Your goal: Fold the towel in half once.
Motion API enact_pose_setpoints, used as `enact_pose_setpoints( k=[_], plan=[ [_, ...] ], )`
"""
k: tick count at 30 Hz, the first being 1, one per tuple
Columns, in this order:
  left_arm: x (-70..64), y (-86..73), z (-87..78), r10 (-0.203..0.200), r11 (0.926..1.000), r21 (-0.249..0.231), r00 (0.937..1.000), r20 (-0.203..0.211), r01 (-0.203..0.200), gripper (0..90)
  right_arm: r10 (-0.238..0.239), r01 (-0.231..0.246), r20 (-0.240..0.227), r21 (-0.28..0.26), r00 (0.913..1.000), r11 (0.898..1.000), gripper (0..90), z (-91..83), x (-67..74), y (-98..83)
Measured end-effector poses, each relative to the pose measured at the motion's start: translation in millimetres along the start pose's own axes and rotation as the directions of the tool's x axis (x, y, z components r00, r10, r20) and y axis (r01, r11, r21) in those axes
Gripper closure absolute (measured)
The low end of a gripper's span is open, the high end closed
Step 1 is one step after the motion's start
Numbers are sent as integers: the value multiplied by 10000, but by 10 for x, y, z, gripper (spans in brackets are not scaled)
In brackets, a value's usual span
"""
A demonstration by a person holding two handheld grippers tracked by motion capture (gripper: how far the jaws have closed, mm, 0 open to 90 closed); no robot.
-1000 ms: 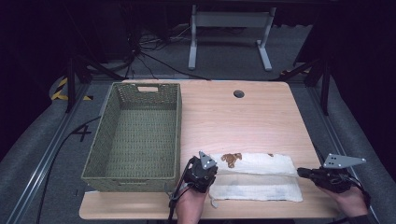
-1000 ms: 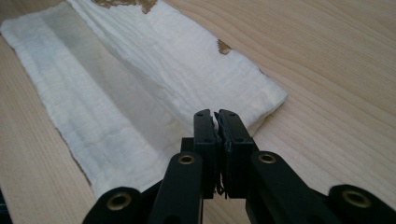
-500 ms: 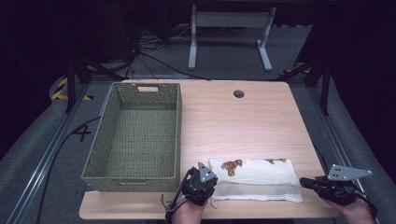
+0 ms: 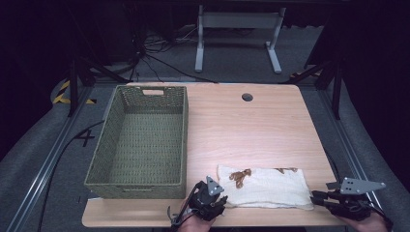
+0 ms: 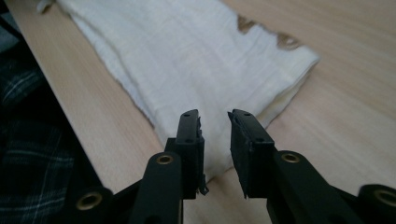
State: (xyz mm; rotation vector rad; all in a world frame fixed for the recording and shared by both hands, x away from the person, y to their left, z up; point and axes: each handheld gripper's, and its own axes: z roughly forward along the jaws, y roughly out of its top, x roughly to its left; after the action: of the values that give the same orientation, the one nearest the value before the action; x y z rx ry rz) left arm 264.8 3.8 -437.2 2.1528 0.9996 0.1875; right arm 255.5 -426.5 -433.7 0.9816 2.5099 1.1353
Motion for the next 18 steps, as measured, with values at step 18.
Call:
enact_pose_setpoints(
  k=[18],
  plan=[
    [483,600,517,-366,9993,15,9893,-1409,372,652,216,-214,1115,-24,9935,9998,735,426,-572,501]
  ],
)
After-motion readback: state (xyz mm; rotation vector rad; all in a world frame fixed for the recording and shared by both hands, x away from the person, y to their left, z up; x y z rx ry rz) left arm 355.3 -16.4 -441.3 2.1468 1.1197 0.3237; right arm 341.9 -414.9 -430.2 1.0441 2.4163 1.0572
